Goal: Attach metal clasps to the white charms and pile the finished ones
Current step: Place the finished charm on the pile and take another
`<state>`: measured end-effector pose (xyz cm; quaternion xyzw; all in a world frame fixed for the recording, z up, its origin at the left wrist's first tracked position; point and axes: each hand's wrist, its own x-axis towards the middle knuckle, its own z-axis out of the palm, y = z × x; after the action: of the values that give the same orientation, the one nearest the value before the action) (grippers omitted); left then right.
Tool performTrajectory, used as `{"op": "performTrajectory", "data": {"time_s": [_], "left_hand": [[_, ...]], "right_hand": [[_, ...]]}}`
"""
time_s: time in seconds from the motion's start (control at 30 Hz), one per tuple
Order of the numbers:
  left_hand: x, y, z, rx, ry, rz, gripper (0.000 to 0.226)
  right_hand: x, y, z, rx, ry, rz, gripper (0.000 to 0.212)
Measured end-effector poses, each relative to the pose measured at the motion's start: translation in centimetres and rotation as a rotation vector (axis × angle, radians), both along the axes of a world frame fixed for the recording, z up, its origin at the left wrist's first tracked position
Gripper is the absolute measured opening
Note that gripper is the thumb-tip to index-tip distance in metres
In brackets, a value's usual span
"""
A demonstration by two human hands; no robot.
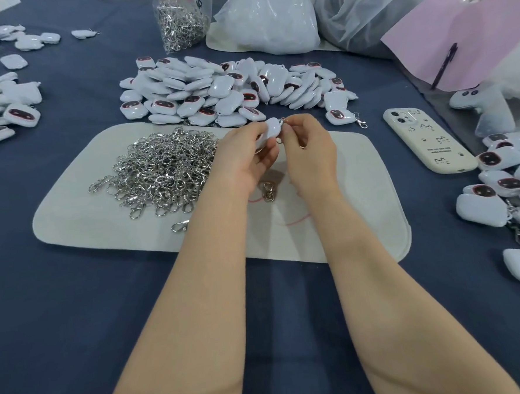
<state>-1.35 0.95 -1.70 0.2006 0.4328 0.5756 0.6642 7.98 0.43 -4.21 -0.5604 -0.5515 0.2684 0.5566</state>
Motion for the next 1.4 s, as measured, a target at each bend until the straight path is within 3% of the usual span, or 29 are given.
{"op": "performTrajectory", "data": {"time_s": [0.27,0.5,0.6,0.77,0.93,1.07,1.2,1.4], "left_hand": [[-0.2,0.0,-0.1,-0.028,-0.040,-0.023,0.019],[-0.4,0.0,-0.2,-0.075,-0.090,-0.016,0.021],[-0.1,0.1,-0.1,0.022,0.102,0.038,0.005],[-0.1,0.3,-0.3,0.335,0.676,0.130,0.023],[-0.1,0.2,0.1,0.494,0.877,0.132,0.021],[0.0,0.3,0.3,0.473,0.884,0.118,0.015],[-0.3,0.5,-0.1,0.327,0.830,0.046,0.008],[0.9,0.2,-0.1,0.232,0.739,-0.032,0.019]], "right_hand": [[0.1,-0.1,0.4,0.051,0.042,-0.025,0.014],[-0.1,-0.4,0.5,0.104,-0.059,-0.053,0.013],[0.1,-0.4,0.3,0.110,-0.182,-0.053,0.012],[0.4,-0.2,0.2,0.113,-0.338,-0.065,0.015],[0.3,-0.3,0.0,0.138,-0.401,-0.046,0.018],[0.2,-0.2,-0.1,0.053,-0.281,-0.035,0.015],[0.0,-0.2,0.5,-0.029,-0.084,0.029,0.021],[1.0,-0.2,1.6,-0.159,-0.102,0.113,0.012]]}}
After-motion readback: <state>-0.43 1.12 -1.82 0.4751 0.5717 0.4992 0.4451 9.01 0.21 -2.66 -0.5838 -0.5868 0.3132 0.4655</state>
